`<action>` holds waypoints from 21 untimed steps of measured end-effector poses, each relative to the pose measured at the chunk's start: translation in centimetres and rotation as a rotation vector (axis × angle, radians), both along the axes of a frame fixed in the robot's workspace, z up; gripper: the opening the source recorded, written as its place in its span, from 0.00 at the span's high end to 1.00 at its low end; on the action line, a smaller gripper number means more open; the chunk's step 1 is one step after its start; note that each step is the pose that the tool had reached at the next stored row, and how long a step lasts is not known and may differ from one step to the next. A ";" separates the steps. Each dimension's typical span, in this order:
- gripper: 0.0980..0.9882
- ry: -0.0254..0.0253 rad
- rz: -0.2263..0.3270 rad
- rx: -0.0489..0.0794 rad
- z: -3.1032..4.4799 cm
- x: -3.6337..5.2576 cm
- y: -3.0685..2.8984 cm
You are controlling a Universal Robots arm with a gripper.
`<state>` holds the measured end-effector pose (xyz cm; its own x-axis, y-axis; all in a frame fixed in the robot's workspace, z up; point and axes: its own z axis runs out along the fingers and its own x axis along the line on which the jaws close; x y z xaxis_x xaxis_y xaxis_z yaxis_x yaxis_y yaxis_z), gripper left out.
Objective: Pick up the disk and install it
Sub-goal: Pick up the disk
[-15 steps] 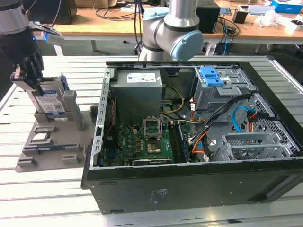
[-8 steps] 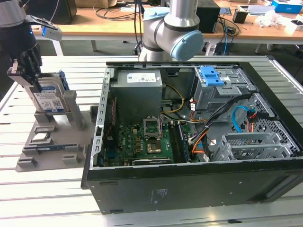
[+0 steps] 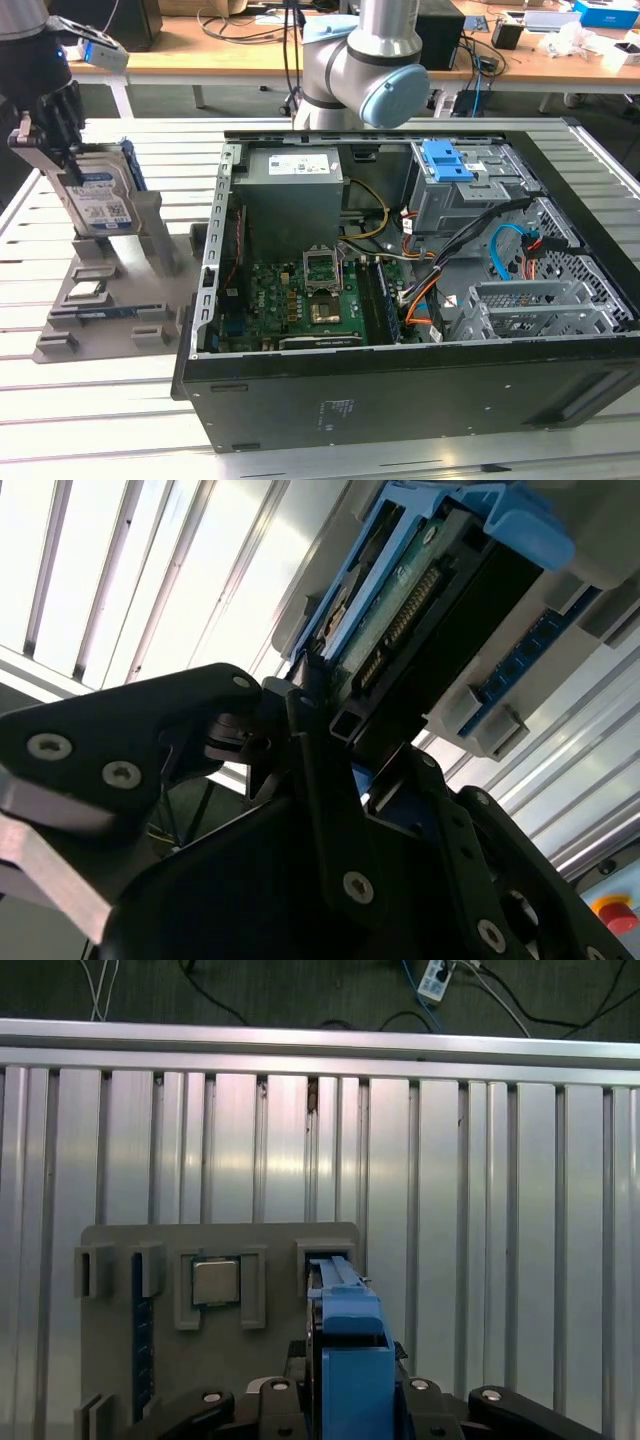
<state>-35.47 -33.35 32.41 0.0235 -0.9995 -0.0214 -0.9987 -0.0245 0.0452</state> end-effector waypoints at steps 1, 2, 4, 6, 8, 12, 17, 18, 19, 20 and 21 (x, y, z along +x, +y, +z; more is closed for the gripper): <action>0.70 0.0000 0.000 0.000 0.28 0.00 0.02; 0.70 0.0000 0.000 0.000 0.50 0.00 0.03; 0.70 0.0000 0.000 0.000 1.20 0.00 0.07; 0.70 -0.0001 0.000 0.000 1.77 0.00 0.11; 0.70 -0.0001 0.000 0.000 2.40 0.00 0.15; 0.70 0.0000 0.000 0.000 3.15 0.00 0.23; 0.70 -0.0001 0.000 0.000 4.03 0.00 0.31; 0.70 0.0000 0.000 0.000 4.16 0.00 0.32; 0.70 0.0000 0.000 0.000 4.39 0.00 0.35; 0.70 -0.0001 0.000 0.000 4.55 0.00 0.36; 0.70 0.0000 0.000 0.000 4.72 0.00 0.38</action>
